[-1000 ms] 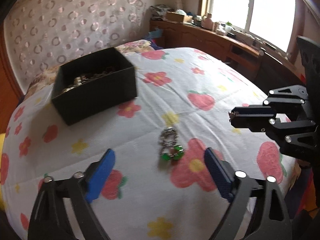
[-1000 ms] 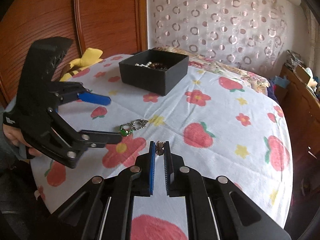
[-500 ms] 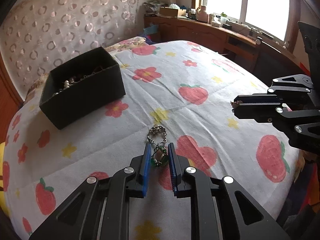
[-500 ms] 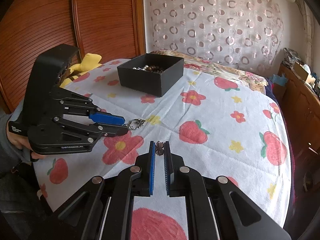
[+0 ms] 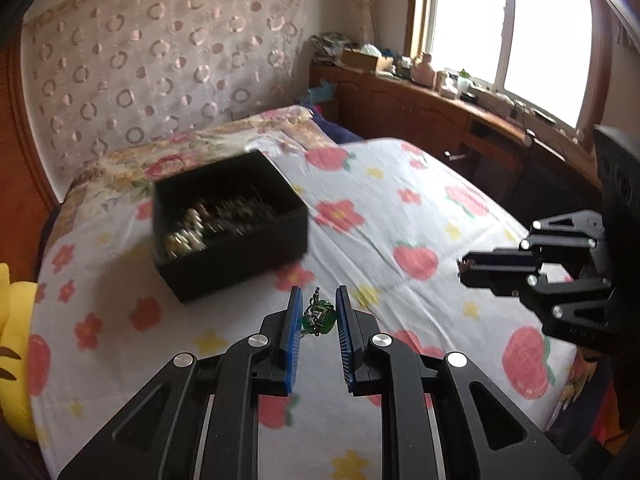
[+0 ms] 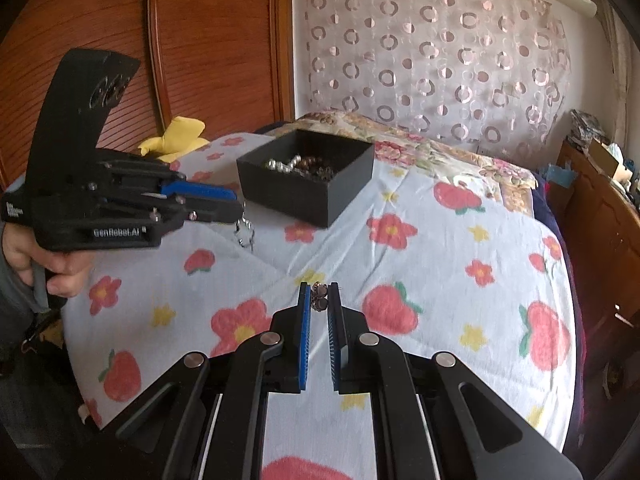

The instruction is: Organize jewelry

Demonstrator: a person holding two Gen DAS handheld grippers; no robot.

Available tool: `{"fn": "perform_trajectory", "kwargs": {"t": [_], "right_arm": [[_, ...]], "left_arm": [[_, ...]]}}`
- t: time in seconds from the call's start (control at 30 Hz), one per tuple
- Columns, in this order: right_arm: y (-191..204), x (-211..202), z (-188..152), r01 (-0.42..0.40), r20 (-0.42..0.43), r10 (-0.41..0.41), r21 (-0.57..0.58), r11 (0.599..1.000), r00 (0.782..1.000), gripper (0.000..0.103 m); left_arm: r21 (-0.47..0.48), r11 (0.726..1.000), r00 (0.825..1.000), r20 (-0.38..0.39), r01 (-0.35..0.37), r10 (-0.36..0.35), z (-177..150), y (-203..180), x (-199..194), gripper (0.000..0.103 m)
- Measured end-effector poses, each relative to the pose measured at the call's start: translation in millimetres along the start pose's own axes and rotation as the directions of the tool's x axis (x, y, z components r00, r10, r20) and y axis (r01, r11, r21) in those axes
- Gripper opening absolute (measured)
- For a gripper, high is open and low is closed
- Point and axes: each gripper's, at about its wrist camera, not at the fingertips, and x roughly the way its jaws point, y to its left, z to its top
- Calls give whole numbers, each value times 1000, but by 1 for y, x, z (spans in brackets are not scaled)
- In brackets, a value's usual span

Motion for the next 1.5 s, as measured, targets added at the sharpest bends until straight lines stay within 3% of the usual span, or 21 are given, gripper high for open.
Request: {"fn": "perform_trajectory", "kwargs": {"t": [0.5, 0.7, 1.0, 1.17, 1.2, 1.23, 1.3, 1.37, 1.5], "right_arm": [[-12, 37, 84, -12, 49, 11, 10, 1000, 999, 10], [-19, 71, 113, -27, 39, 25, 31, 999, 999, 10], [-23, 121, 130, -28, 4, 28, 61, 998, 1000, 10], [-25, 129, 136, -33, 1, 33, 77, 997, 999, 11], [-25, 129, 137, -40, 5, 40, 82, 996, 999, 17], [-25, 128, 139, -43, 11, 42, 88, 995, 999, 35], [-26, 122, 138, -47, 35, 44, 101, 994, 998, 49], [-25, 117, 137, -39, 39, 35, 101, 994, 999, 48], [-22, 103, 130, 1, 55, -6, 89, 996, 998, 52]], "left_arm": [[-77, 993, 992, 81, -87, 93, 77, 63, -10, 16], [-106, 990, 994, 57, -88, 94, 83, 80, 10, 16], [-137, 984, 992, 45, -112, 119, 77, 100, 20, 19], [-153, 981, 989, 63, -122, 132, 68, 108, 11, 38], [-156, 980, 988, 66, -127, 139, 66, 110, 9, 40], [-159, 979, 987, 70, -130, 143, 65, 111, 7, 46], [-173, 977, 986, 84, -127, 143, 60, 112, 1, 59], [-184, 974, 984, 94, -135, 154, 54, 113, -5, 74], [-178, 968, 972, 123, -177, 200, 43, 107, -17, 90]]}}
